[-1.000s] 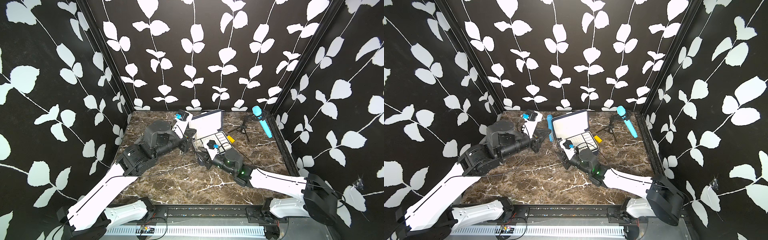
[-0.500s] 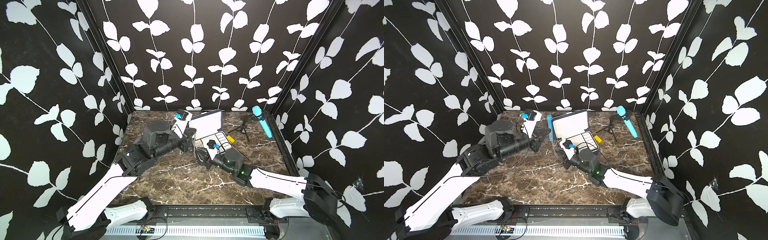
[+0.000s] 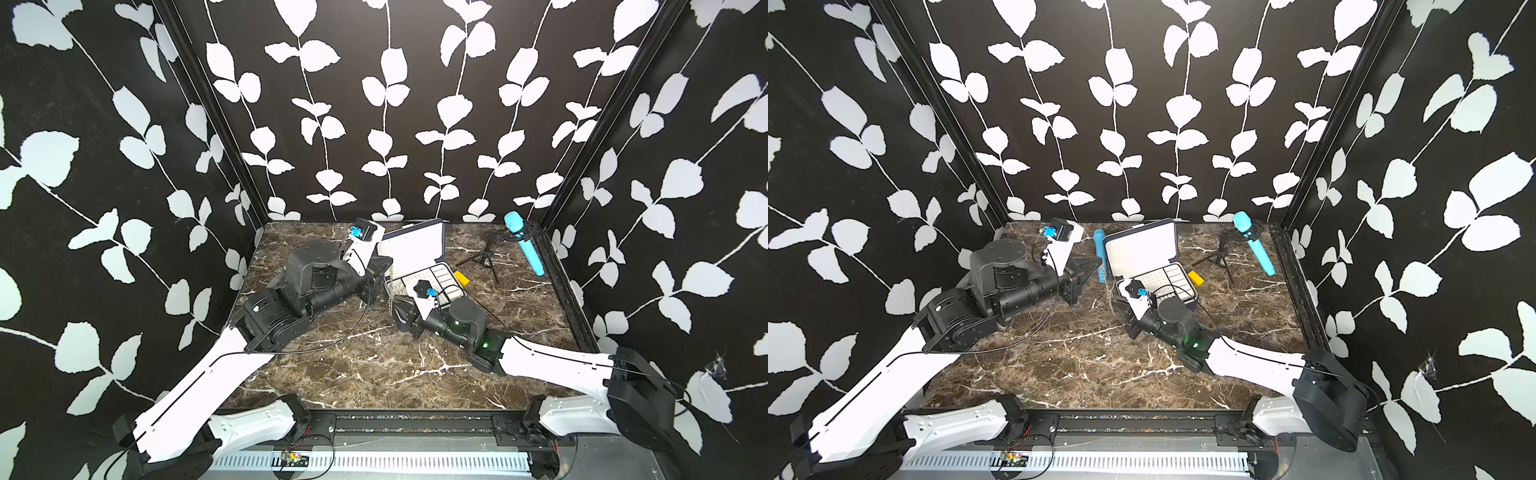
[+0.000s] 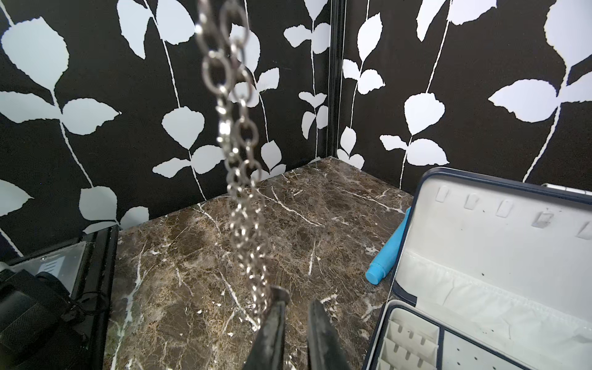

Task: Put jewelry chain into jewelry box
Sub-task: Pick up the necklace from the center of the board.

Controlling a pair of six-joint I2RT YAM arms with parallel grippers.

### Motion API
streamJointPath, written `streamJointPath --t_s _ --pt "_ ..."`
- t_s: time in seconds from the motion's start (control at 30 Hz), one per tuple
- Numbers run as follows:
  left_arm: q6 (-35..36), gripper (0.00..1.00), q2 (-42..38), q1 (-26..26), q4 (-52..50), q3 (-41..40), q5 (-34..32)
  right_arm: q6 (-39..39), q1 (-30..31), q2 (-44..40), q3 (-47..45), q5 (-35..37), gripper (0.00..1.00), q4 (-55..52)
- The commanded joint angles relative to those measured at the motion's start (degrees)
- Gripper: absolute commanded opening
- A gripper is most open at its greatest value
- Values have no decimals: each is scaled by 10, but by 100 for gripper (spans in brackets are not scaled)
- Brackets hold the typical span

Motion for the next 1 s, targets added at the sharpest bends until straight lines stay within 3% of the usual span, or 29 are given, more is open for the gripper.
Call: streamJointPath --t_s 0.0,0.33,0.77,0.97 --pt "-5 0 -3 -2 13 16 10 -6 4 -6 10 2 17 20" --pt "-6 0 2 -2 13 19 17 -6 4 -5 13 -12 21 21" --pt "-10 0 6 -2 13 23 19 -10 3 -8 14 -14 13 19" --pt "-8 0 1 -2 10 24 12 -11 3 -24 -2 -5 19 17"
